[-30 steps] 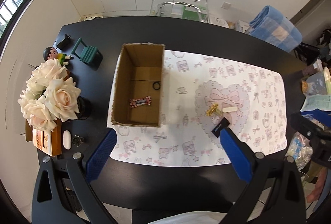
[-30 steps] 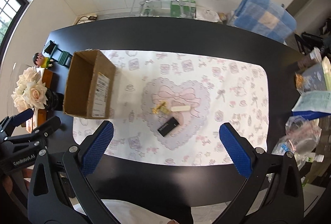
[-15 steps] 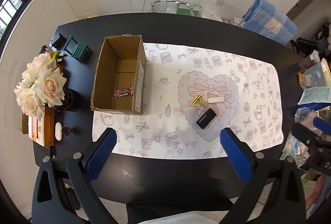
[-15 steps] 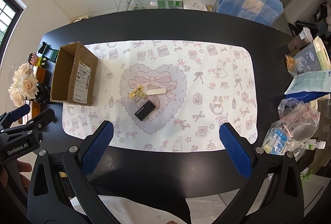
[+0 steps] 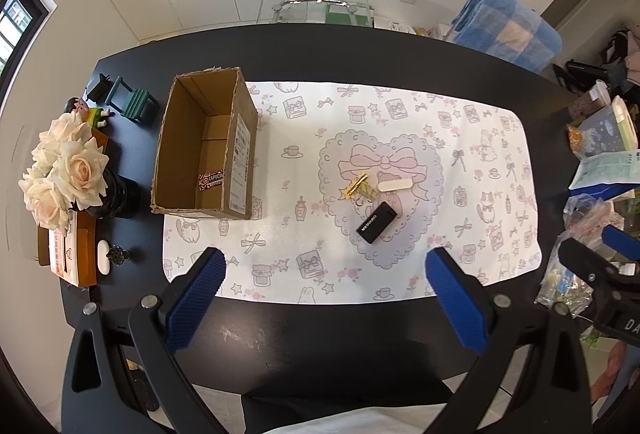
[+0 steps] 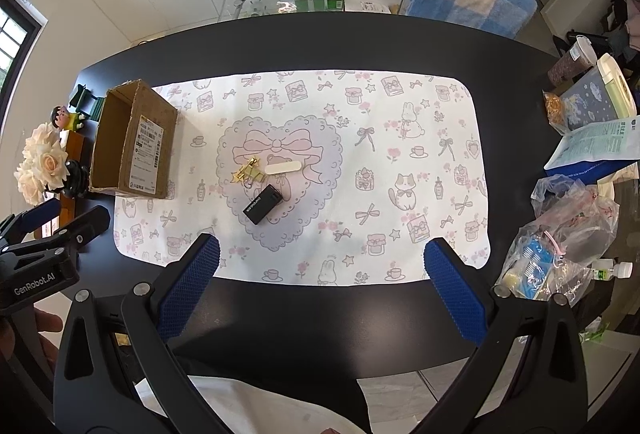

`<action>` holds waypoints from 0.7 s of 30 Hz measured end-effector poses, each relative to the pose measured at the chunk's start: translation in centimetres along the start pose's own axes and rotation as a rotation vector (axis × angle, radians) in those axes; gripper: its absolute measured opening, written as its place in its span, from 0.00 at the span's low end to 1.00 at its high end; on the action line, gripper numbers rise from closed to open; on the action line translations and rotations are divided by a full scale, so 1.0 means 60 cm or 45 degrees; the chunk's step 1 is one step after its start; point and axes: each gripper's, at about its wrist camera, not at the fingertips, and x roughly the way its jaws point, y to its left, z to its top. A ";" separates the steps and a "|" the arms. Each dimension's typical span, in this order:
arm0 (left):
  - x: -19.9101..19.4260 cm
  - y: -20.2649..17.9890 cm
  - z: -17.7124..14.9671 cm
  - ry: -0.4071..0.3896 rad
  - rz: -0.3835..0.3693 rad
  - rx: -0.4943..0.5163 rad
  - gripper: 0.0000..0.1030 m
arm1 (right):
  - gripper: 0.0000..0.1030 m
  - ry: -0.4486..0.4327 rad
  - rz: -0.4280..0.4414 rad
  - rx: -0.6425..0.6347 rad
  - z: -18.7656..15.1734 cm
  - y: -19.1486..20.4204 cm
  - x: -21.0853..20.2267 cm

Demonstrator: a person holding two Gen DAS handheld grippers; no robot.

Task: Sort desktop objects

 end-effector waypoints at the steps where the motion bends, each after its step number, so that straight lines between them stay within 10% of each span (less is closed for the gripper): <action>1: 0.000 -0.002 0.000 0.001 0.001 0.000 0.97 | 1.00 0.000 0.001 -0.002 0.000 -0.001 0.000; 21: 0.159 -0.055 -0.014 0.127 -0.033 0.029 0.97 | 1.00 0.074 0.007 -0.024 0.005 -0.036 0.139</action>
